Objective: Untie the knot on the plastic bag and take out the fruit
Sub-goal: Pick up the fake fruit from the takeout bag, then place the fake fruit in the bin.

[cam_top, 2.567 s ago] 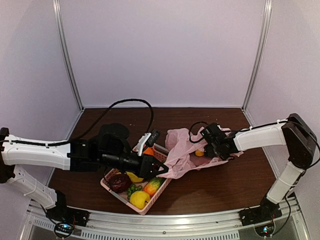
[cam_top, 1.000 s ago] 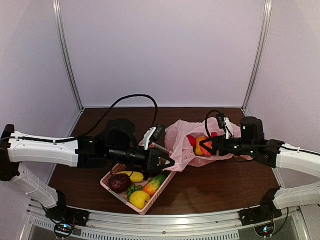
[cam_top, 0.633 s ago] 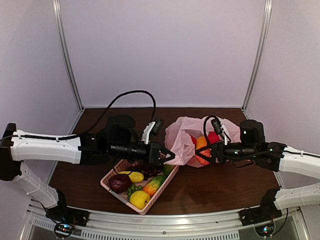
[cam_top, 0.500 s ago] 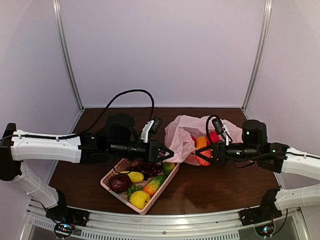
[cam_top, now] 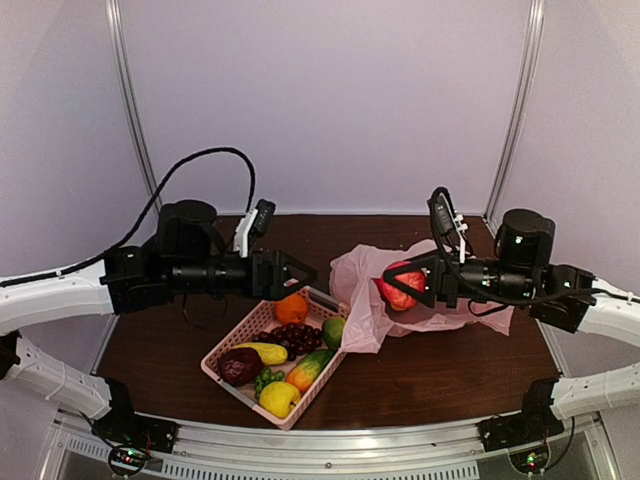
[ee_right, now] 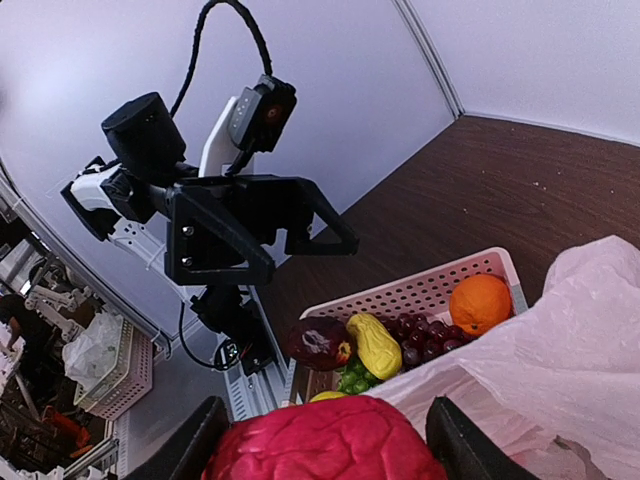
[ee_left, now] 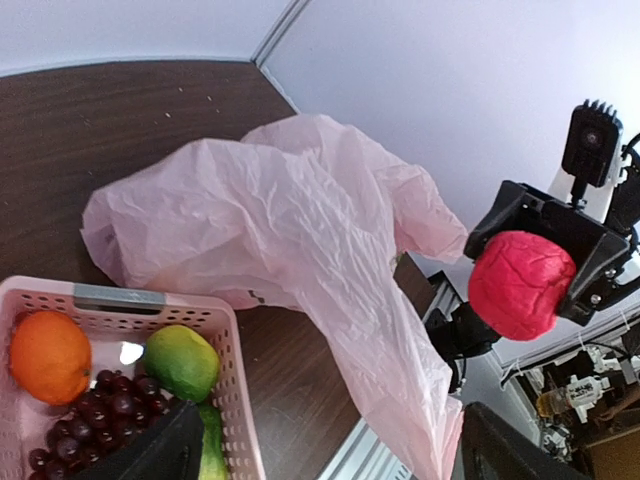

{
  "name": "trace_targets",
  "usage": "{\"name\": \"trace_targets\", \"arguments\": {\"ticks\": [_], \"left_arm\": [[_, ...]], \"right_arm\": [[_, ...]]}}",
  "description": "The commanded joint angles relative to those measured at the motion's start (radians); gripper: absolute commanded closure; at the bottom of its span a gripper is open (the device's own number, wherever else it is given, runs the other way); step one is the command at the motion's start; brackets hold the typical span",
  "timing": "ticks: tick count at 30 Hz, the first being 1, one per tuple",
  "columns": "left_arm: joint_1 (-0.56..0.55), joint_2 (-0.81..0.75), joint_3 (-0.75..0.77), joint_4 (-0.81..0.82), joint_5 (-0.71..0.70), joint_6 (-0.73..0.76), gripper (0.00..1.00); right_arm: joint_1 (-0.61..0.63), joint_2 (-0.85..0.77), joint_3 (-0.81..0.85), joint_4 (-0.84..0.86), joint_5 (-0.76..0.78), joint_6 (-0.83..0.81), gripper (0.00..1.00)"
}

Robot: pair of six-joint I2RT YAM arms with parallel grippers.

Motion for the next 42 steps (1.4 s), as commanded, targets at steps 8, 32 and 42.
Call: {"name": "trace_targets", "arguments": {"ticks": [8, 32, 42], "left_arm": [[0.363, -0.273, -0.017, -0.408, 0.015, 0.257, 0.03], [0.911, -0.355, -0.224, -0.317, 0.021, 0.528, 0.03], [0.911, -0.367, -0.234, -0.318, 0.011, 0.525, 0.03]], "right_arm": [[0.214, 0.208, 0.287, -0.109, 0.217, -0.132, 0.56], [0.373, 1.076, 1.029, -0.565, 0.691, -0.109, 0.55], [0.309, 1.212, 1.037, -0.491, 0.619, -0.082, 0.54]]}}
